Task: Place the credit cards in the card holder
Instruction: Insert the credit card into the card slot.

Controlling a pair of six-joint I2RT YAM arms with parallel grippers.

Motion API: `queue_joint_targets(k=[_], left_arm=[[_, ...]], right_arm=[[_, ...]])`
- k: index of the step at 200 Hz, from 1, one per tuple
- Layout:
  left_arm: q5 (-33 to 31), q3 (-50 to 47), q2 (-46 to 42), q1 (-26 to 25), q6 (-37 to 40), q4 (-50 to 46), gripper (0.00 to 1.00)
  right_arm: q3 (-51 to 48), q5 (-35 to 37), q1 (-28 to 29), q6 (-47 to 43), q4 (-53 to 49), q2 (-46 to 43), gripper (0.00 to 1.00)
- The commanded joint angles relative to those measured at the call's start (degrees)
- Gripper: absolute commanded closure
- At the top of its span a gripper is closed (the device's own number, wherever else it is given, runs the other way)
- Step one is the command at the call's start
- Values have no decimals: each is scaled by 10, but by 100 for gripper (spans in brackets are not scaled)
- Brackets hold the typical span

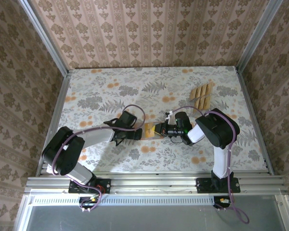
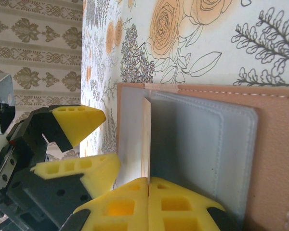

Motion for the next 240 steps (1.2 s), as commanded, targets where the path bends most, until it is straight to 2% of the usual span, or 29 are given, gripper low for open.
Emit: queue_joint_targets(k=[1,146,240], left_arm=[[7,16,4,-11,11,2,0],[-27,-18,29,-15,-3,2,0],[-25,-20,28,-15,-6,7,0]], right_arm=[[-1,30,4,-16,-67,10,100],[-11,33,-18,-12,-56,-1,100],[3,26,-5,-6,-50,15,100]])
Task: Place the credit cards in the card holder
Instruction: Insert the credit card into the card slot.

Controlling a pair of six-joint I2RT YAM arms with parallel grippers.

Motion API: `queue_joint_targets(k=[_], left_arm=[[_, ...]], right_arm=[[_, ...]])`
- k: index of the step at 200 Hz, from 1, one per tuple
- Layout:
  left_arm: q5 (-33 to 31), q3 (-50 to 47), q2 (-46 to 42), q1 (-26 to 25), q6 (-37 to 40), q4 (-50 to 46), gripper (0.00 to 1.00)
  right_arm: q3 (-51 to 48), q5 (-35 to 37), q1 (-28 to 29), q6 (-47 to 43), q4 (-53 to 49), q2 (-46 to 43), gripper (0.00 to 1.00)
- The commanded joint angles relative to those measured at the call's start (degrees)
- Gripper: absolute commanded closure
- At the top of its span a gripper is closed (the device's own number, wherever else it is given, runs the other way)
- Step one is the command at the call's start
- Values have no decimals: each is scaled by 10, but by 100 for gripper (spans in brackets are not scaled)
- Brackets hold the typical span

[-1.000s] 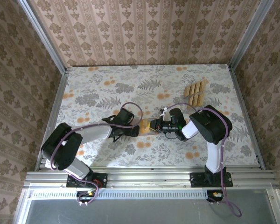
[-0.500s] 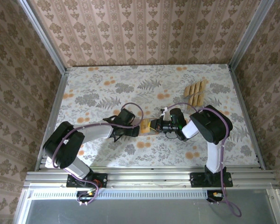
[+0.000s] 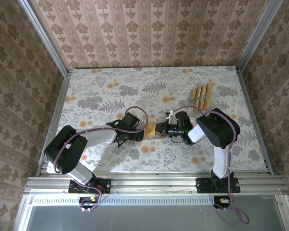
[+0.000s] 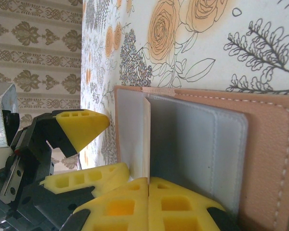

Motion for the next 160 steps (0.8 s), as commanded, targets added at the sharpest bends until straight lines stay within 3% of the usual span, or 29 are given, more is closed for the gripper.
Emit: queue_joint_targets(k=[1,160], left_arm=[[-6,-17,12,2,-6,-16,0],[-3,-19,9,2,-8,-14,0]], right_arm=[[3,26,4,-6,-49,17,100],[9,30,21,3,-42,27,100]])
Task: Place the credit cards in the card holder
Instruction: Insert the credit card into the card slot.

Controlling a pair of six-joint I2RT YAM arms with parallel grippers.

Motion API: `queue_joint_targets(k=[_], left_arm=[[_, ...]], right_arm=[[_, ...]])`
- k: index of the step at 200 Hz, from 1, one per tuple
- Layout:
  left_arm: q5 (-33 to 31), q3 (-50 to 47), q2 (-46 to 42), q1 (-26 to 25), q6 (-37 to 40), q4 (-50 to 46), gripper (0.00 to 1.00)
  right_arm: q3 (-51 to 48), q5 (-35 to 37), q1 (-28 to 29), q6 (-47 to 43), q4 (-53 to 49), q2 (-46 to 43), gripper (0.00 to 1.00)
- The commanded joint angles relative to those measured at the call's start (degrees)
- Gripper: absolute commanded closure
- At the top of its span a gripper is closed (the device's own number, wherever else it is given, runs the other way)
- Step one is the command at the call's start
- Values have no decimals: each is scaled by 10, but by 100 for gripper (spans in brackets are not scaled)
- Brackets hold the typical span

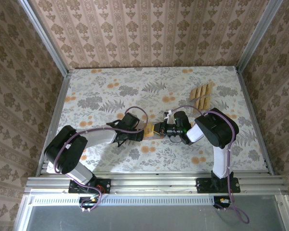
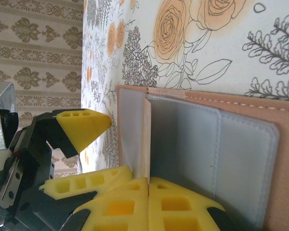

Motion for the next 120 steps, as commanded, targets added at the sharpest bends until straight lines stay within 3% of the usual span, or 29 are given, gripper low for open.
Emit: queue_joint_targets(k=[1,53,120], left_arm=[[-2,-18,9,1,-7,-17,0],[0,-20,8,2,-10,-15,0],[1,-22,6,2,-13,-11,0]], right_arm=[[-5,29,7,0,-40,18,100],[-7,33,7,1,-47,15,97],[-5,43,7,-15,-104,-32,56]])
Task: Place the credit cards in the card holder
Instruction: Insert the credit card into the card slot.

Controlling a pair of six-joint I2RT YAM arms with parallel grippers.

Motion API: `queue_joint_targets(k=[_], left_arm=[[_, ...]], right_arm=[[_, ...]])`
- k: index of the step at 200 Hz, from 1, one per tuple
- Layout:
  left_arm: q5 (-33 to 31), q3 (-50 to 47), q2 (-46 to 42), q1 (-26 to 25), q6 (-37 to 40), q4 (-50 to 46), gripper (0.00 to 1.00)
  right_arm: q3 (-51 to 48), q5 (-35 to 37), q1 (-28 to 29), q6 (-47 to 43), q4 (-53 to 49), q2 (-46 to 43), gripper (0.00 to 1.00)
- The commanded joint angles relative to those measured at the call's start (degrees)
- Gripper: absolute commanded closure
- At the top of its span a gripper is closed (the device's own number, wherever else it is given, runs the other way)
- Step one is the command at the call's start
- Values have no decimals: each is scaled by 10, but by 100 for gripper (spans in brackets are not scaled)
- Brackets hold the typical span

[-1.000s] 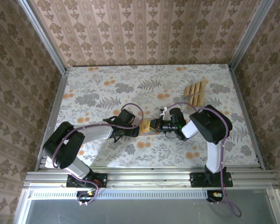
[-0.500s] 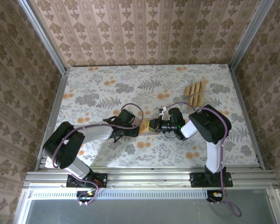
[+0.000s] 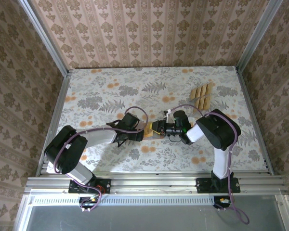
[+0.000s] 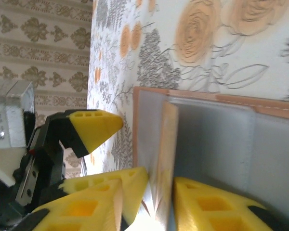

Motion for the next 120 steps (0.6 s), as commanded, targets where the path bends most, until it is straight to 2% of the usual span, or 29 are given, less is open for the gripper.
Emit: queue_joint_targets(k=[1,45,94,120], left_arm=[[1,-21,6,2,-10,-12,0],[2,-26,-3,4,-13,-6,0],[12,-37,-18,12,-15,3,0],[20,-44,-30,20,-17,9,0]], right_arm=[[-6,34,1,-15,-95,-7,55],[-2,45,1,-34,-147,-45,28],[29,60,0,-77,-259,-108,18],[59,66,-1,-105,-337,-136,17]])
